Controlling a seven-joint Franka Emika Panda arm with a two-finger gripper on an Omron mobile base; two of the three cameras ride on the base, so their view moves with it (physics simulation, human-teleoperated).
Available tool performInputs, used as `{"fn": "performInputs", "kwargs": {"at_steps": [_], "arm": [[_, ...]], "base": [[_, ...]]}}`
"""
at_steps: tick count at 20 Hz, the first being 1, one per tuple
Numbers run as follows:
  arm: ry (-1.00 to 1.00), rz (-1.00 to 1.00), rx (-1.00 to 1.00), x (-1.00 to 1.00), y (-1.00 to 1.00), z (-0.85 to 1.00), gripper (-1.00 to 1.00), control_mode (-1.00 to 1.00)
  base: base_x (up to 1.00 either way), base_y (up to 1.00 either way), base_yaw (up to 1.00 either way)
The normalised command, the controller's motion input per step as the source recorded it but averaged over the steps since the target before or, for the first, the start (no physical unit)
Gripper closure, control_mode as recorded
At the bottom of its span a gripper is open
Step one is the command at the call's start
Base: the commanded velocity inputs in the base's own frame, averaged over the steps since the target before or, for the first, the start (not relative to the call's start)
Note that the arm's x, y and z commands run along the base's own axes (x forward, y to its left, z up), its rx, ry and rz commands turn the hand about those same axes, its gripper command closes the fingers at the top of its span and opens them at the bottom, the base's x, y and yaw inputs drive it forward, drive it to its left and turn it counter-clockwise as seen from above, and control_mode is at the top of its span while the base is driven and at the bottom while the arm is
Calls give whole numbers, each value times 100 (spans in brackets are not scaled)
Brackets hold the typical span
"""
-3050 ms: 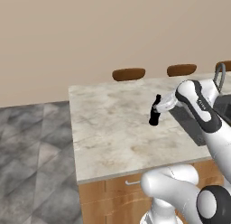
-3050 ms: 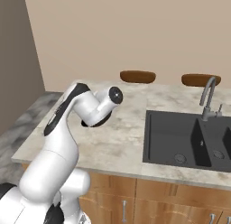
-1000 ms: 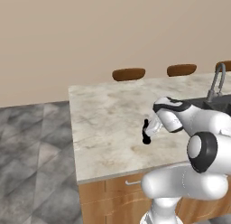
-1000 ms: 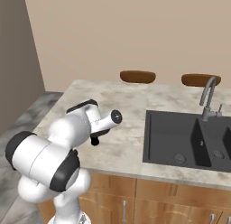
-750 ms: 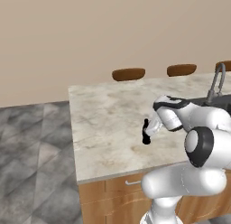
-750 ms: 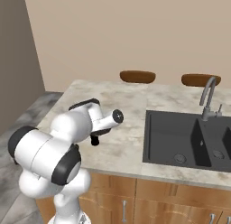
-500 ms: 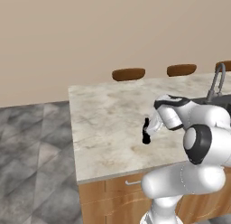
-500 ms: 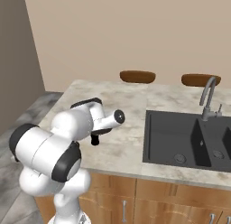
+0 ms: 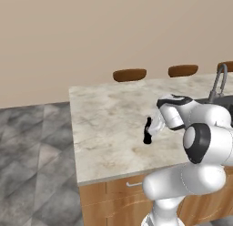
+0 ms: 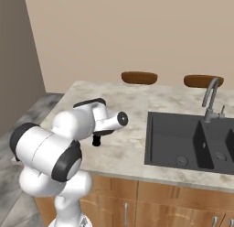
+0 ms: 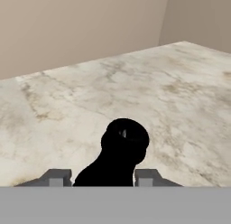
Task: Move the drinks to the dining counter.
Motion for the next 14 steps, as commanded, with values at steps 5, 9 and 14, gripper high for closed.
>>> {"fn": "performInputs", "kwargs": {"at_steps": [5,9,14], "arm": [[0,0,0,0,0,0,-100,-100],[0,0,0,-1,0,1,-100,-100],[-4,0,0,-17,0,29,-100,-100]], "base": [[0,0,0],[0,0,0],[0,0,0]]}}
